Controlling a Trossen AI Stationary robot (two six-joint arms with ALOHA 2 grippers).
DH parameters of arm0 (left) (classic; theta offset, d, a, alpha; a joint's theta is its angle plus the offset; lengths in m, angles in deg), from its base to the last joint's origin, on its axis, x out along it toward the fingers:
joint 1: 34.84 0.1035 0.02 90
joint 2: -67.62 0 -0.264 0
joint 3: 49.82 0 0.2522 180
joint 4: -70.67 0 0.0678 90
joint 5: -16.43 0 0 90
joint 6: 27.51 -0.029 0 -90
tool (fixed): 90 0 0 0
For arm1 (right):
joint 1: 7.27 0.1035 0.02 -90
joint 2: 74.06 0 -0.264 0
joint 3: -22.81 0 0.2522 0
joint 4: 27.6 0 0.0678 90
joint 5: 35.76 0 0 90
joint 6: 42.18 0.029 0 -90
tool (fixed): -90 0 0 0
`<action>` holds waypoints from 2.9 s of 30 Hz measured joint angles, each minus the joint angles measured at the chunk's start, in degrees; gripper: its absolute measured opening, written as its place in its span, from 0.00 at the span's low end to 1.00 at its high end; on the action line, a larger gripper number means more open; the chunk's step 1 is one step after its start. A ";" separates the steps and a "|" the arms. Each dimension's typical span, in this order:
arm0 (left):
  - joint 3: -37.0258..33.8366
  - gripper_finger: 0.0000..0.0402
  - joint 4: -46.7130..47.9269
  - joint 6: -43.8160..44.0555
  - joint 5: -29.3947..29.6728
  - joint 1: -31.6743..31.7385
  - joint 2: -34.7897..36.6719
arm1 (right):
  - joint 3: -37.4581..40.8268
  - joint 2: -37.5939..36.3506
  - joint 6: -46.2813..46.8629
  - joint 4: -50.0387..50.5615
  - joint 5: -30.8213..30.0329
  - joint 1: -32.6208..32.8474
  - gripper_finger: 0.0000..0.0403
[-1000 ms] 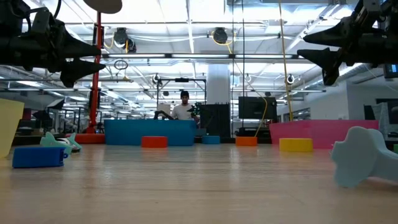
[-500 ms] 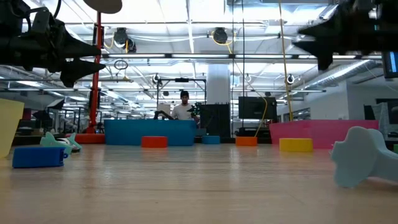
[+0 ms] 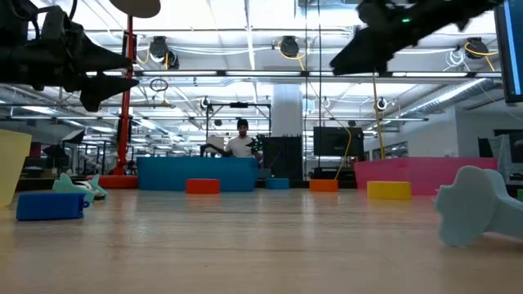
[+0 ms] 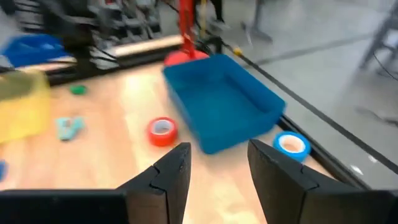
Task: Pick and place Stapler, Stapler remover, tape
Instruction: Put the orange tape into the yellow bin
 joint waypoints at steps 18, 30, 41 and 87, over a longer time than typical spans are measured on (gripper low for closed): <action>0.00 0.64 -4.80 0.32 -0.12 -0.01 -0.01 | -17.34 25.04 -7.20 17.55 1.78 -15.55 0.40; 0.00 0.64 -6.85 0.41 -0.05 0.00 0.01 | -17.38 30.99 -6.94 15.63 5.86 -21.15 0.57; 0.00 0.64 -12.63 0.37 0.01 -0.02 0.01 | -18.60 34.69 -8.65 11.09 6.04 -23.90 0.60; 0.00 0.64 -13.41 1.31 3.10 0.00 -0.01 | -25.32 42.21 -11.42 17.69 12.30 -26.20 0.62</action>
